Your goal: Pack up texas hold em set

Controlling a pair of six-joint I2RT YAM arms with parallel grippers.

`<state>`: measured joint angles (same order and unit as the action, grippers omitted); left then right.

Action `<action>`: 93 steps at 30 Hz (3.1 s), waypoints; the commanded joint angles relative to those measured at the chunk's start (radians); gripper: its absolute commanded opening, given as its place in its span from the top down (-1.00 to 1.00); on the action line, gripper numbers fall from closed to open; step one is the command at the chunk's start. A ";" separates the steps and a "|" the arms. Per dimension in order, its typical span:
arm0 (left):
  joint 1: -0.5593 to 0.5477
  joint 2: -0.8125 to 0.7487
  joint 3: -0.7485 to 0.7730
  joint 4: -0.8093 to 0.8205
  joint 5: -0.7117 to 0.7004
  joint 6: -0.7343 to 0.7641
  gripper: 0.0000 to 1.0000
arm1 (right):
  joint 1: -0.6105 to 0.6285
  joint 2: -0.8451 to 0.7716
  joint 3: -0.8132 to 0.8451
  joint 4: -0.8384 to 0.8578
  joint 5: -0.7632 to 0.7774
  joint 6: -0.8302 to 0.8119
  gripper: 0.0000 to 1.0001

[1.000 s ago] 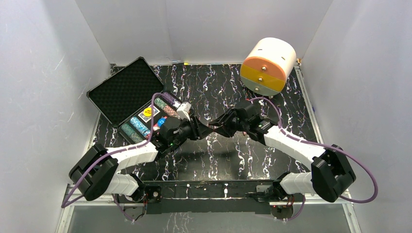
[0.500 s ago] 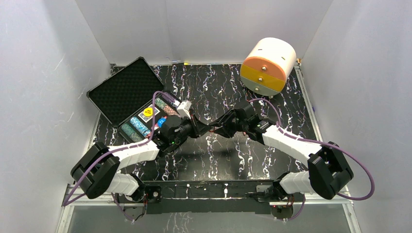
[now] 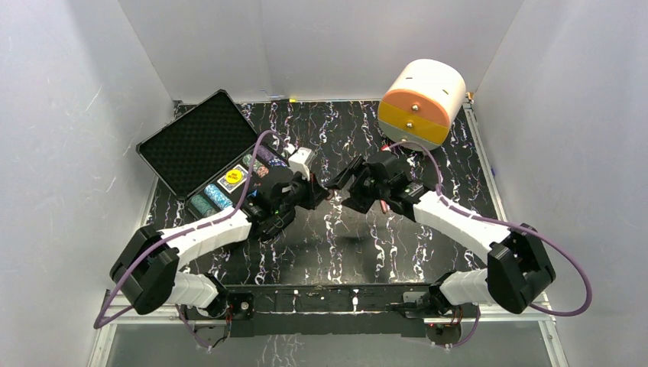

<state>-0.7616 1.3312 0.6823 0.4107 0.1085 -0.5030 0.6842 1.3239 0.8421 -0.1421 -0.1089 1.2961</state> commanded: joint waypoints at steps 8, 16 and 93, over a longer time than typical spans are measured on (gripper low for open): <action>0.039 0.014 0.267 -0.524 -0.149 0.619 1.00 | -0.029 -0.212 0.053 -0.099 0.262 -0.192 -0.73; 0.152 0.213 0.455 -0.651 -0.169 0.676 1.00 | -0.028 -0.265 -0.025 -0.140 0.261 -0.177 -0.70; 0.294 0.424 0.565 -0.684 0.006 0.511 0.92 | -0.028 -0.169 -0.032 -0.112 0.117 -0.294 -0.42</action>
<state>-0.4709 1.7504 1.2221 -0.2447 0.1719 -0.0109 0.6567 1.1767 0.7971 -0.2886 0.0116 1.0138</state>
